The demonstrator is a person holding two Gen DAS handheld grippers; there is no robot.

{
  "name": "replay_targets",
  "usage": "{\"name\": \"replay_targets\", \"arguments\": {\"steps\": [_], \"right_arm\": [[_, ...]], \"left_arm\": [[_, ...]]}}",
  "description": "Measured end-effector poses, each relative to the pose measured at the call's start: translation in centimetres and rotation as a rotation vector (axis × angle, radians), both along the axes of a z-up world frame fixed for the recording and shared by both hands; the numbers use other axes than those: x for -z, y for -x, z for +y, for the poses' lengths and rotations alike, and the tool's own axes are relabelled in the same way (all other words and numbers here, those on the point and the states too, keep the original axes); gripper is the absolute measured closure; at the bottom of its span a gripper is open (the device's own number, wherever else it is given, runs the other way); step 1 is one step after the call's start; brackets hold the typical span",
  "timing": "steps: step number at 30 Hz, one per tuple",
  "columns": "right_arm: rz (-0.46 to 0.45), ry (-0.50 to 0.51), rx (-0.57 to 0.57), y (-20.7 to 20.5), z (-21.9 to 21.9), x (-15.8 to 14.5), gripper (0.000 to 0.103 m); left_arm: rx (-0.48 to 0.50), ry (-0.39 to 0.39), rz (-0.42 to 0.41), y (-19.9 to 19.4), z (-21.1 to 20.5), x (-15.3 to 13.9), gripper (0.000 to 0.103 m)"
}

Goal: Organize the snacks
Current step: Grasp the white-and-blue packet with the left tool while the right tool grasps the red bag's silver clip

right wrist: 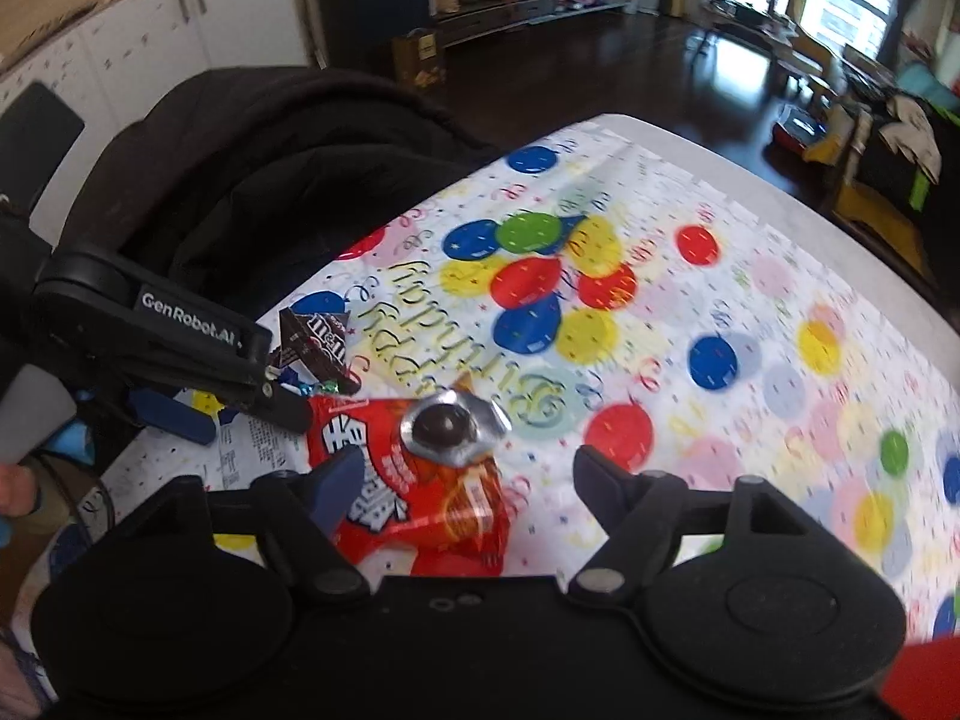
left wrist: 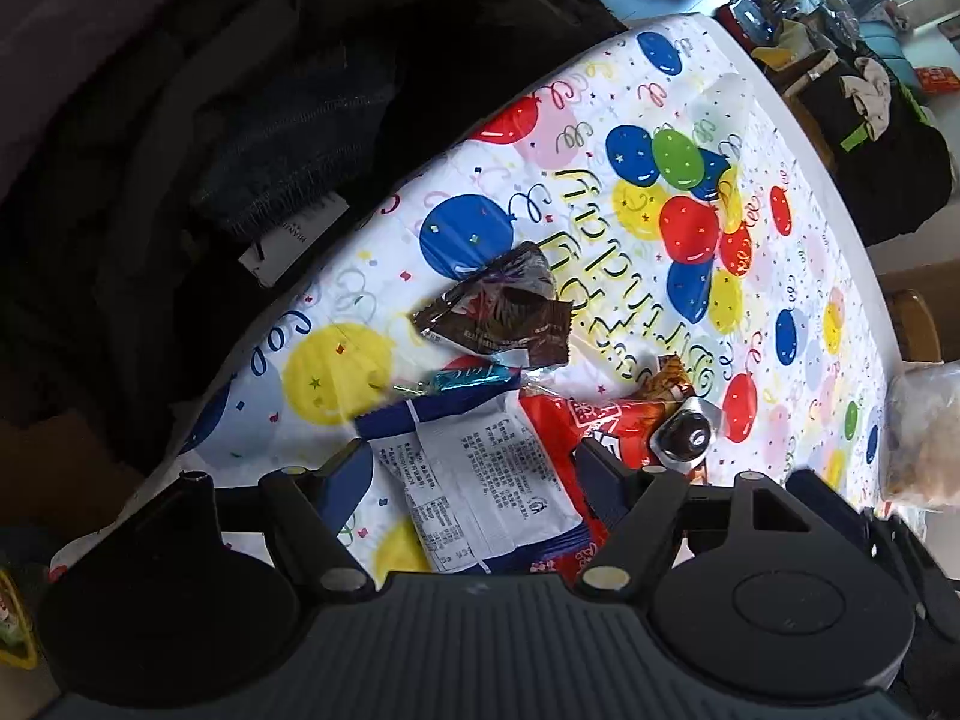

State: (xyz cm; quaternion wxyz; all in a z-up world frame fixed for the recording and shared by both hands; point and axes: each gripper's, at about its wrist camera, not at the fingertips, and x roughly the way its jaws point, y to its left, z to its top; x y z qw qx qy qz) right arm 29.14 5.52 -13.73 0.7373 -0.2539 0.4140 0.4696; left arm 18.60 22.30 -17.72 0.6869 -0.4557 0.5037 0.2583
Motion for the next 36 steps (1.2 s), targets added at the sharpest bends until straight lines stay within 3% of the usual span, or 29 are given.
{"name": "replay_targets", "arguments": {"steps": [5, 9, 17, 23, 36], "right_arm": [[-0.017, 0.028, -0.045, -0.3, 1.8, 1.4, 0.042], [0.008, 0.035, -0.036, -1.0, 2.7, 2.4, 0.045], [0.048, 0.018, -0.039, -1.0, 2.9, 2.9, 0.058], [0.045, 0.004, -0.019, -0.8, 2.2, 2.6, 0.064], [0.081, -0.063, 0.078, 0.5, -2.5, 0.6, 0.064]], "left_arm": [[-0.021, 0.017, 0.004, 0.0, 0.3, 0.6, 0.031], [-0.03, 0.023, 0.001, 0.0, 0.4, 0.7, 0.032], [-0.008, -0.026, 0.04, -0.3, -0.2, 0.3, 0.043], [0.002, -0.033, 0.021, 0.1, -0.3, 0.3, 0.052], [0.011, -0.023, -0.021, 2.3, -0.6, 0.1, 0.057]]}}
